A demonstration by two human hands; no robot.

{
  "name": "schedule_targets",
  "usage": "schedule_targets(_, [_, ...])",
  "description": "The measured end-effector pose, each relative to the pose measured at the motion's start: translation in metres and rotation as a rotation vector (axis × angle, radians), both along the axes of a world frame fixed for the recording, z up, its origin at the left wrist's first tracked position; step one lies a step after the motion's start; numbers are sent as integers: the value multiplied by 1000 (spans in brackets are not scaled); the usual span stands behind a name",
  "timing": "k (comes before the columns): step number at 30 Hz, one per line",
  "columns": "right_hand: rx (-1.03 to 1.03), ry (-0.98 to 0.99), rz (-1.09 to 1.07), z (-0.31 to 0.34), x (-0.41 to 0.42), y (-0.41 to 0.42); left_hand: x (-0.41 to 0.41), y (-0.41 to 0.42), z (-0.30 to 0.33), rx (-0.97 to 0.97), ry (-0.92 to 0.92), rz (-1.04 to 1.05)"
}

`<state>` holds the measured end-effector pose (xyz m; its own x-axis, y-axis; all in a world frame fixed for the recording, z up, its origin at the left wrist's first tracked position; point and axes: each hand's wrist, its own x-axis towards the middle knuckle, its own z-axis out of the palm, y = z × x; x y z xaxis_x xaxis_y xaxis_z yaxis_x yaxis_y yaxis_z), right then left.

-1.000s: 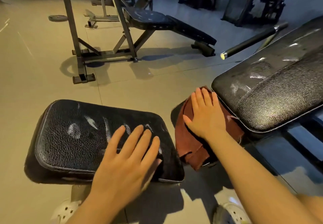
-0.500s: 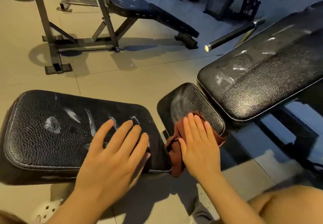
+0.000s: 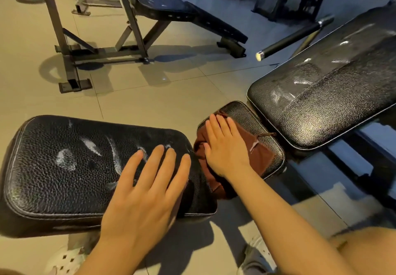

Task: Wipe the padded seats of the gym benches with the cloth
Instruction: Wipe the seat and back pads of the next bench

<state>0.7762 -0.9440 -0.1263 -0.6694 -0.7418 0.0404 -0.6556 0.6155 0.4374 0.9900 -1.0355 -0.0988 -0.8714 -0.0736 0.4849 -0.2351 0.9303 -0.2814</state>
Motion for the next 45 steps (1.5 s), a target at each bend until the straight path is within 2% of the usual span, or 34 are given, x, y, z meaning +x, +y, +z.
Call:
schedule_targets(4, [-98,-25,10,-5,30,38,-1,1,2,118,-129,43])
schedule_targets(7, [-302,-6,-58,0,38,74,1,2,2,152,-148,13])
schedule_targets(10, [-378,60,-115,11,26,88,1,4,-1,159,-146,5])
schedule_targets(16, [-299,89,-151,12,-13,36,-5,3,-5,79,-159,52])
schedule_targets(20, [-173,41,-77,8,-10,13,-3,3,-3,41,-145,49])
schedule_targets(23, [-102,3,10,0,12,30,-1,3,-3,27,-139,41])
schedule_targets(29, [-266,20,-24,-2,21,77,0,4,1,34,-87,-15])
schedule_targets(36, [-331,143,-179,11,-9,54,1,5,2,3,-105,-13])
schedule_targets(45, [-402,60,-167,-19,53,82,2,5,3,7,-89,0])
